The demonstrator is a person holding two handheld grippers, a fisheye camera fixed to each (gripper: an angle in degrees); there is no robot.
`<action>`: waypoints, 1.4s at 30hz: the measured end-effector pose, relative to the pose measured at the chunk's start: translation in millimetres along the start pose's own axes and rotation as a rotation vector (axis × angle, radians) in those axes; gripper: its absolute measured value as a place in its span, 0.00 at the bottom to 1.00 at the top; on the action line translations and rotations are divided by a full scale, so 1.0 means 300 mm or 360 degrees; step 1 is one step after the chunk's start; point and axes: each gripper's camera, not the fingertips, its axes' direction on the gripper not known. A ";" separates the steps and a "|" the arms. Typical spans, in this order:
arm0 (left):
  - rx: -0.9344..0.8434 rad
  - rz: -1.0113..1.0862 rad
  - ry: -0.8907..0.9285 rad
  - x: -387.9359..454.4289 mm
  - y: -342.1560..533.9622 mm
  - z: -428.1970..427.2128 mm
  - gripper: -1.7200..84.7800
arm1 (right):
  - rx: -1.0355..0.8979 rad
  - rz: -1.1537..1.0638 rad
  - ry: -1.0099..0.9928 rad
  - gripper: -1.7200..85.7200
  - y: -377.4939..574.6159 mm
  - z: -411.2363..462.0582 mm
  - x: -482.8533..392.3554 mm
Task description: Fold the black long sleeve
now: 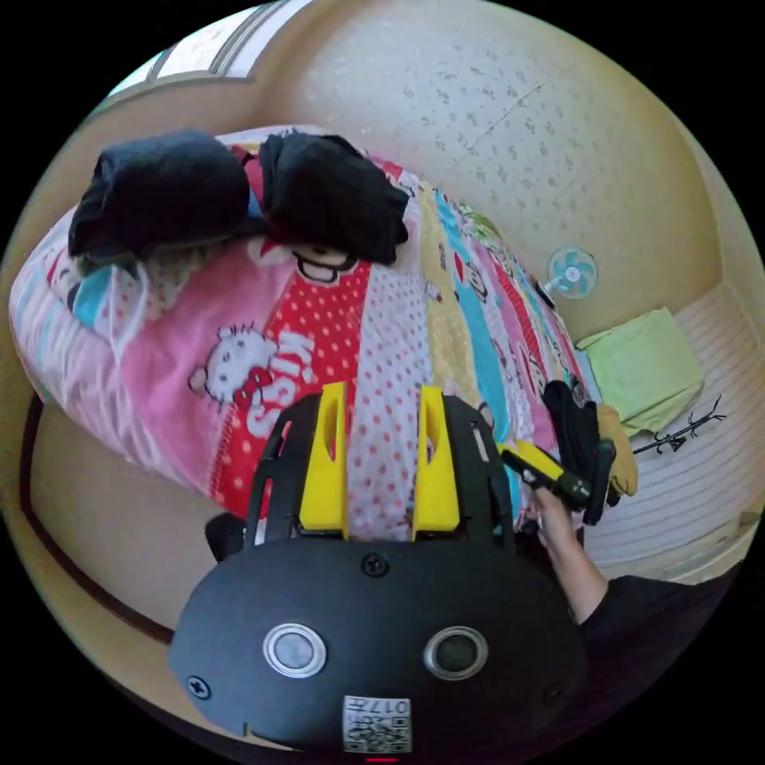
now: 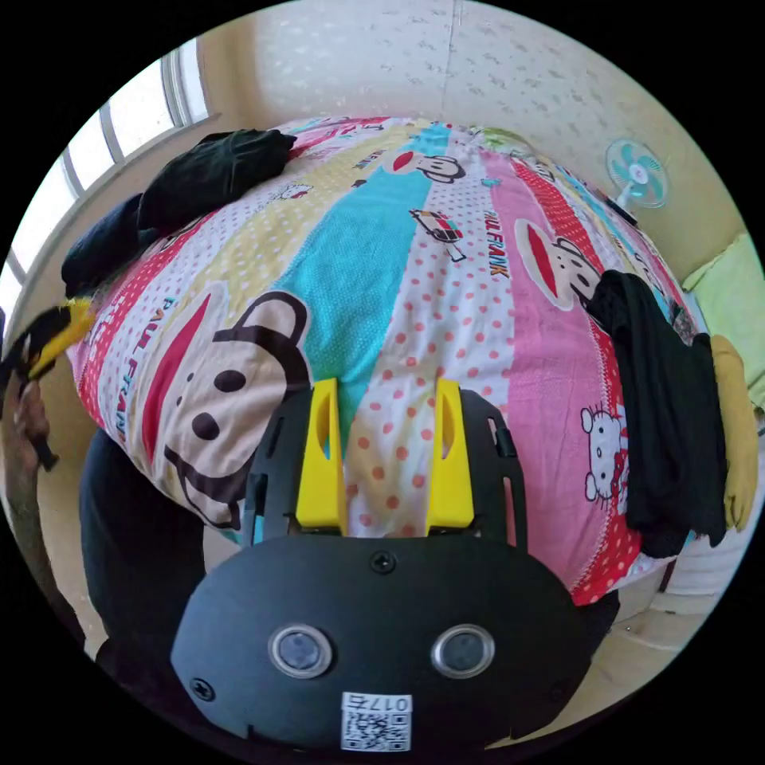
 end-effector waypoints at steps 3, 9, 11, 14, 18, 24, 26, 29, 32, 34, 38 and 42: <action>0.0303 0.0134 -0.0129 -0.010 -0.286 -0.072 0.17 | -0.0020 0.0002 -0.0062 0.21 0.003 0.040 0.023; 0.0111 -0.0026 -0.0395 -0.136 -0.878 0.129 0.14 | -0.0052 -0.0080 -0.0089 0.21 0.014 0.105 0.038; 0.0006 -0.0190 -0.0316 -0.174 -0.902 0.215 0.08 | -0.0022 -0.0082 -0.0089 0.21 0.037 0.122 0.040; 0.0118 -0.0004 0.0052 -0.079 -0.761 0.174 0.06 | -0.0010 -0.0087 -0.0081 0.21 0.056 0.140 0.034; -0.0080 0.0189 0.0792 0.037 -0.334 0.080 0.06 | -0.0006 -0.0085 -0.0097 0.21 0.075 0.156 0.043; -0.0633 -0.0024 0.0372 -0.028 0.153 -0.021 0.12 | 0.0004 -0.0089 -0.0099 0.21 0.109 0.167 0.050; -0.0559 -0.0092 0.0274 -0.060 0.174 -0.118 0.14 | 0.0004 -0.0063 -0.0107 0.20 0.123 0.158 0.057; -0.0330 -0.0078 0.0311 -0.060 0.098 -0.274 0.14 | 0.0101 0.0033 -0.0308 0.18 0.104 0.032 0.046; -0.0196 -0.0067 0.0340 -0.031 -0.025 -0.359 0.14 | 0.0535 -0.0180 -0.0759 0.17 0.071 -0.146 -0.060; -0.0112 -0.0006 0.0351 0.015 -0.100 -0.395 0.14 | 0.0348 -0.0389 -0.0640 0.17 -0.013 -0.123 -0.184; -0.0137 -0.0092 0.0395 0.032 -0.164 -0.375 0.16 | 0.0020 -0.0665 -0.0528 0.09 -0.021 0.002 -0.324; 0.0004 -0.0319 0.0621 -0.042 -0.146 -0.424 0.18 | 0.0475 -0.0877 -0.0927 0.06 0.185 -0.295 -0.285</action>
